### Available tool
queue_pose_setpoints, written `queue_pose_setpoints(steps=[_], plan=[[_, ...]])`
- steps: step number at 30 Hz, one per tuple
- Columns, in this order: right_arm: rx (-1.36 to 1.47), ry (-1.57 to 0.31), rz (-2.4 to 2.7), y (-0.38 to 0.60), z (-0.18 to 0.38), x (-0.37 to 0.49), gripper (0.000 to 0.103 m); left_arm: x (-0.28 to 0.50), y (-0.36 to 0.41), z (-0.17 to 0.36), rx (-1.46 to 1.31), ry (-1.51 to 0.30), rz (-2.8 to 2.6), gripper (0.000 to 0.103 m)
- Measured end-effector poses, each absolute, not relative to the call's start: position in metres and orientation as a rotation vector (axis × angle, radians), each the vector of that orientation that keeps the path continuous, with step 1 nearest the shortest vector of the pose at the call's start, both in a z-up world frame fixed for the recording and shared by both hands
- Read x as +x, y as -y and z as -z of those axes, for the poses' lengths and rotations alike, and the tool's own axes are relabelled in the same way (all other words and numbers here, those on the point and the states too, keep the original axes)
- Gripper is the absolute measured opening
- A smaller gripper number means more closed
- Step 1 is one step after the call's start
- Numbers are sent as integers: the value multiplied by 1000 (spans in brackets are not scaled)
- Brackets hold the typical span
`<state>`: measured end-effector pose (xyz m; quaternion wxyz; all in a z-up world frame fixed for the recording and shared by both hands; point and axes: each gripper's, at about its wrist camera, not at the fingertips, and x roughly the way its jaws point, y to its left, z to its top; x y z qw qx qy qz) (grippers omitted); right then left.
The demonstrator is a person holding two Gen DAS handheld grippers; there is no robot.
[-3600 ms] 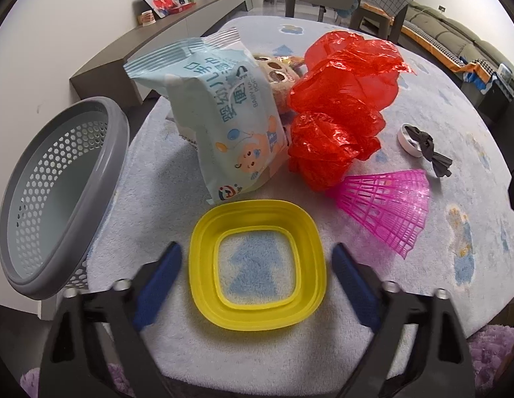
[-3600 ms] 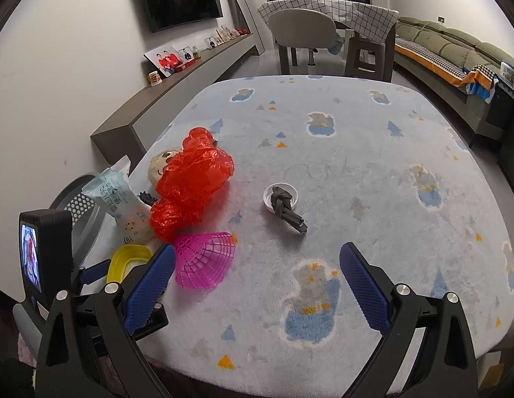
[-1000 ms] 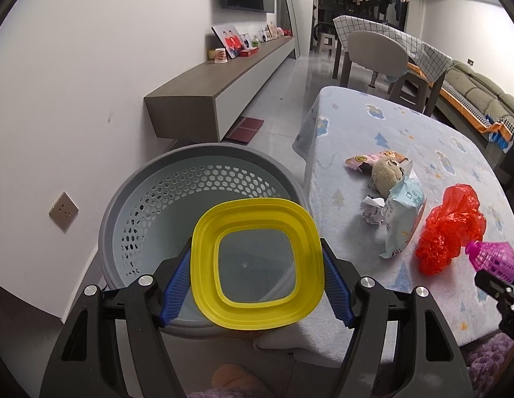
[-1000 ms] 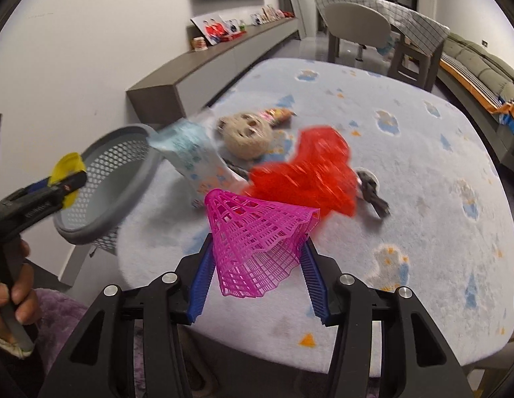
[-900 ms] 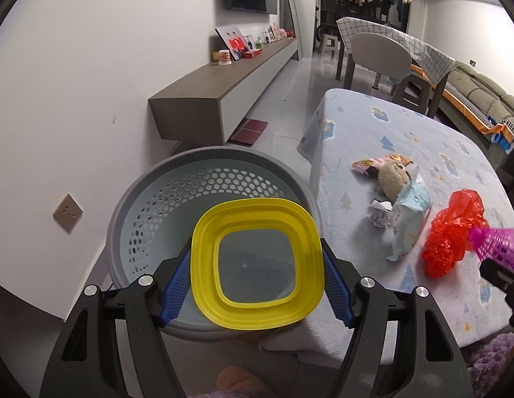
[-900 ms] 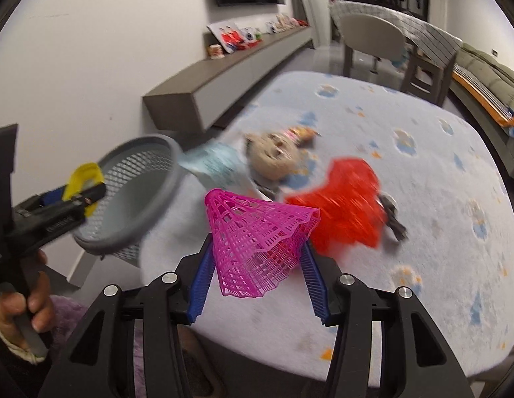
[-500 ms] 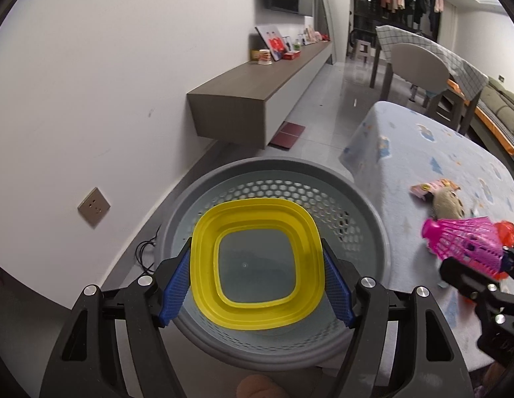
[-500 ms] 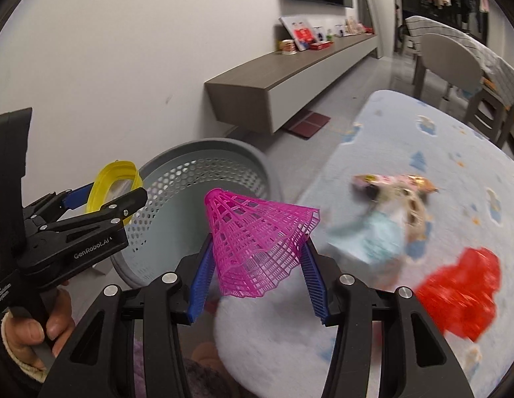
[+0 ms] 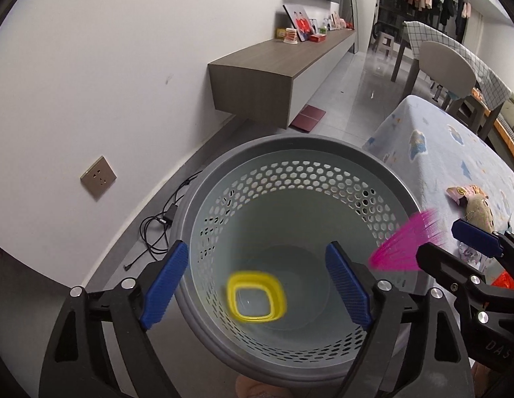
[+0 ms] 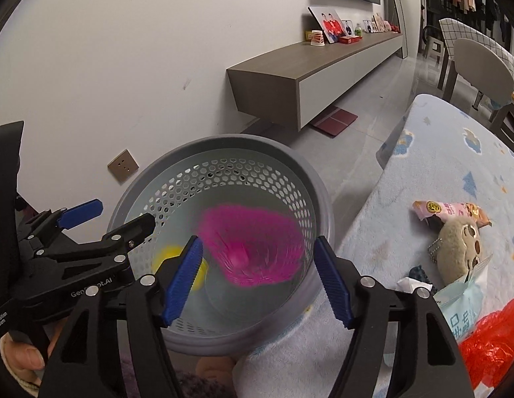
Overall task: Collect trash
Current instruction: 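Carry both items over the wastebasket and open both grippers to drop them, then move the left gripper back to the table and grasp the wet-wipe packet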
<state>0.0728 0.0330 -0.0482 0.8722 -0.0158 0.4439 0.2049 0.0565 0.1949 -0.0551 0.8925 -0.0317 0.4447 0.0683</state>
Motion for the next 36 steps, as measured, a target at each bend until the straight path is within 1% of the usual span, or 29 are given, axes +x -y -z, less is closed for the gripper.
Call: queue_pose_setpoints(steps=[6,9,15,19,36], plan=[[-8,-932,-415,-25,51,74,67,57,-196,56,-71,-923,-154,85],[-6,-933,-415,-24,53,73,67,56,-194,55,-66,-913,-160,88],[-3,-927,-410,-20,50,67,67,56,-193,53,-64,-906,-163,88],[-5,-926,-399,-16,50,61,67,55,-191,50,-59,-896,-160,92],[58,-905,-380,11,31,20,67,45,-180,37,-52,-856,-151,93]])
